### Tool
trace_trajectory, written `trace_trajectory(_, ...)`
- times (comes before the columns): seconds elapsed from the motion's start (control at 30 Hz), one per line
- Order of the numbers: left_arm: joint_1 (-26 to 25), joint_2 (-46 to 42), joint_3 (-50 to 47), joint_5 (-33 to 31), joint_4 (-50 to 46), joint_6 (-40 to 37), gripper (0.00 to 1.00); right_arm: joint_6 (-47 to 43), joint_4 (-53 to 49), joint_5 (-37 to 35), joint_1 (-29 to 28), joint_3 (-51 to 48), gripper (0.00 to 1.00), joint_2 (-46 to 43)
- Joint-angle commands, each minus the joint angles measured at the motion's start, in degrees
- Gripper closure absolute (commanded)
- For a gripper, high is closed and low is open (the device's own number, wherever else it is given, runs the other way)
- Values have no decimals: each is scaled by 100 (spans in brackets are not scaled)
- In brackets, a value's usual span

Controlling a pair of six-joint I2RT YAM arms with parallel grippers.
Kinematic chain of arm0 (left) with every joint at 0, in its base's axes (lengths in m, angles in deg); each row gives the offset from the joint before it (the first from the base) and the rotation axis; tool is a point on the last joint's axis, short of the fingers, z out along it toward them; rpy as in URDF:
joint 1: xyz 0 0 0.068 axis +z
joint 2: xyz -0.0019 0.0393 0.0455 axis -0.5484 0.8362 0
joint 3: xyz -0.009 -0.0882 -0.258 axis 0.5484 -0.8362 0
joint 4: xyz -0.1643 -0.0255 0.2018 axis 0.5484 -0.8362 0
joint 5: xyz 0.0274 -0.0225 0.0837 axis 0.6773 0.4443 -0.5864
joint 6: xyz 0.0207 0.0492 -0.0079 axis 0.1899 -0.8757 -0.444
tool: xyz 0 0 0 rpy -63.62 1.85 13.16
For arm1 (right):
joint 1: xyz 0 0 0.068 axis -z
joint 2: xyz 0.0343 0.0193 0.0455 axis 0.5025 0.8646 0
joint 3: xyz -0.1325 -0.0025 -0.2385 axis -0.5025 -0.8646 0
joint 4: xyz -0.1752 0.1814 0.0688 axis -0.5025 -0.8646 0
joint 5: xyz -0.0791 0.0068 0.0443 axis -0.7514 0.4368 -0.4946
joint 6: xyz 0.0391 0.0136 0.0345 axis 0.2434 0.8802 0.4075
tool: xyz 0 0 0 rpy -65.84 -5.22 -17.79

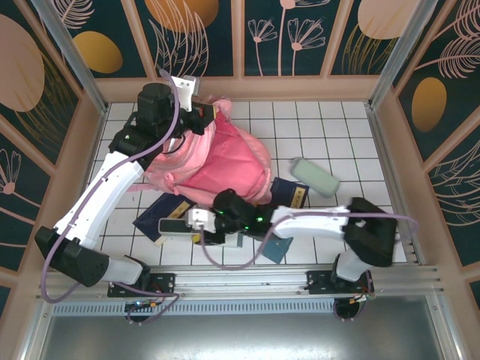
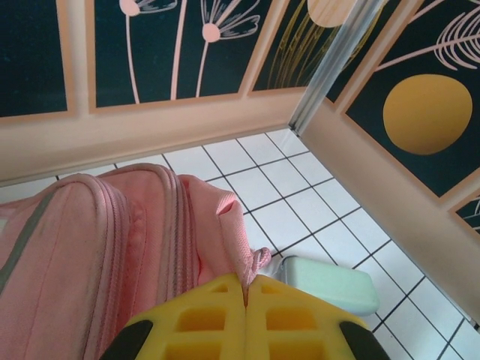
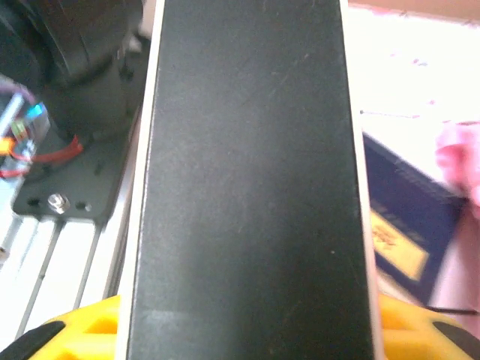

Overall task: Pack the student bag
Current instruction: Pick up the loose stationery from the bottom-left of the table, then place the loose stationery in the student bag.

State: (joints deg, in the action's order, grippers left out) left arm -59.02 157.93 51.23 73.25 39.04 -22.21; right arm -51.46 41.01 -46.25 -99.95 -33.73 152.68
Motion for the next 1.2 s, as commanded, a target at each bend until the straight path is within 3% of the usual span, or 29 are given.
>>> trace_trajectory(0.0,45,-361,62,-156,582,-130,100,587,239,-306,141,-474,100,-1118)
trace_trajectory(0.17,45,-459,56,-194,594,-125,100,1936,74,-210,721,-1035,98,-2714)
trace_trajectory(0.27,45,-557,-100,-97,763,-72,100,3180,-269,-204,1333,-951,92,-3048)
trace_trajectory(0.33,45,-589,-198,27,856,-31,100,3717,-672,275,1807,-677,92,-2905)
trace_trajectory(0.47,45,-585,-250,235,933,-3,100,4023,-1277,535,2062,68,100,-2200)
trace_trajectory(0.7,45,-577,-272,470,1071,47,100,4967,-2218,852,2511,2079,100,-117)
trace_trajectory(0.83,45,-544,-256,576,1100,114,100,5977,-2379,1499,2855,3361,98,1397)
trace_trajectory(1.0,44,-516,-178,652,1100,167,100,6951,-2439,1352,2981,4591,97,2782)
trace_trajectory(1.17,39,-487,-165,825,1144,244,100,7308,-2481,1349,3041,5435,94,3767)
